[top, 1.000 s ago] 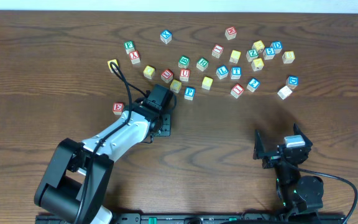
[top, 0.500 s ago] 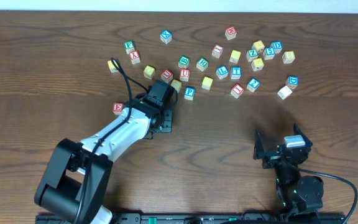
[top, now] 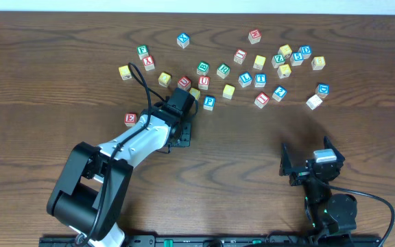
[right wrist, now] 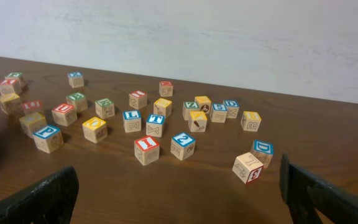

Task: Spell out NEURIPS
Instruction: 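Lower the N block onto the table and open the left gripper, then move the left gripper over to the red E block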

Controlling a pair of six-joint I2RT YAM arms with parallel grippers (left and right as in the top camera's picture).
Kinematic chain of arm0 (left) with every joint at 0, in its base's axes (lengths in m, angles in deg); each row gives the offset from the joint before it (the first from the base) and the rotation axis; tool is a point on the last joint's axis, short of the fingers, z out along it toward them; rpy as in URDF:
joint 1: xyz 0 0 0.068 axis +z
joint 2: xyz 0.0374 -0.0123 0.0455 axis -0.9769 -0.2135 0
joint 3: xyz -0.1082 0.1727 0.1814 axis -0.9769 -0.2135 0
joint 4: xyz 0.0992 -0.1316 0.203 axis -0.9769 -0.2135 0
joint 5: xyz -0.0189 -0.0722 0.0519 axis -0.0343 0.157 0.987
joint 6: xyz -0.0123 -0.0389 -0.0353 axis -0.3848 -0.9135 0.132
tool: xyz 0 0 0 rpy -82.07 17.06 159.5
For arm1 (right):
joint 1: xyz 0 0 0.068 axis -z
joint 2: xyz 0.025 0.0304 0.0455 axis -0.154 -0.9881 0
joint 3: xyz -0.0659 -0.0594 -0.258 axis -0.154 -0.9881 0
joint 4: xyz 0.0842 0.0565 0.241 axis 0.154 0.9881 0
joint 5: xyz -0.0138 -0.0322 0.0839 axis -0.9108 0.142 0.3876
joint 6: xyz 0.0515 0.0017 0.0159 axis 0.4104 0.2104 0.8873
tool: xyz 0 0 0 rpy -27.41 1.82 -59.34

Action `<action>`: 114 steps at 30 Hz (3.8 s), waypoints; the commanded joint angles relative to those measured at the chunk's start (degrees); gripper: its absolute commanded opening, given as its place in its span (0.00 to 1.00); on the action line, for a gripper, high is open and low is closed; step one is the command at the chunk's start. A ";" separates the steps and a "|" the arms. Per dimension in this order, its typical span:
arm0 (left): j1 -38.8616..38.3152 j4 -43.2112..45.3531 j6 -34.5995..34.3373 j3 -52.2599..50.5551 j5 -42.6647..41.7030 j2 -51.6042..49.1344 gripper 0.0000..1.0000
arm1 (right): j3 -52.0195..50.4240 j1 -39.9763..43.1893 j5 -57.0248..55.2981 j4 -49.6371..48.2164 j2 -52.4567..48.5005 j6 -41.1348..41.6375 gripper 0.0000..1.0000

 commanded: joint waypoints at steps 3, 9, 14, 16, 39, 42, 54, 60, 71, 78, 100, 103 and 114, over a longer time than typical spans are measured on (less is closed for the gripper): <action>0.02 -0.37 0.76 0.72 0.24 -2.21 0.43 | -0.04 0.46 -0.50 0.15 0.20 0.74 0.99; 0.02 -0.90 0.96 1.49 0.24 -2.19 0.56 | -0.04 0.44 -0.50 0.17 0.20 0.74 0.99; 0.02 -3.74 0.98 3.91 0.26 -2.19 0.72 | -0.04 0.44 -0.50 0.15 0.20 0.74 0.99; 0.02 -5.20 1.03 5.40 0.26 -2.14 0.72 | -0.04 0.44 -0.50 0.15 0.20 0.74 0.99; 0.20 -17.38 8.11 21.29 0.92 7.89 0.95 | -0.04 0.44 -0.50 0.17 0.20 0.74 0.99; 0.22 -17.59 8.46 21.38 0.92 7.89 0.95 | -0.04 0.44 -0.50 0.17 0.20 0.74 0.99; 5.88 -20.04 13.25 21.38 2.40 7.89 0.98 | -0.04 0.44 -0.50 0.15 0.20 0.74 0.99; 16.06 -24.39 16.48 21.38 2.36 7.89 0.98 | -0.04 0.44 -0.50 0.17 0.20 0.74 0.99; 26.18 -26.16 19.63 19.65 -0.90 7.80 0.98 | -0.04 0.44 -0.50 0.17 0.20 0.74 0.99; 26.12 -23.89 19.56 14.91 -1.62 7.80 0.98 | -0.04 0.44 -0.50 0.17 0.20 0.74 0.99; 26.12 -11.26 19.34 6.49 -2.82 1.60 0.98 | -0.04 0.44 -0.50 0.17 0.20 0.72 0.99; 26.12 -10.38 19.34 6.49 -2.82 0.20 0.98 | -0.04 0.44 -0.50 0.15 0.20 0.74 0.99; 26.12 -8.48 19.37 6.49 -2.80 -0.22 1.00 | -0.04 0.44 -0.50 0.15 0.20 0.74 0.99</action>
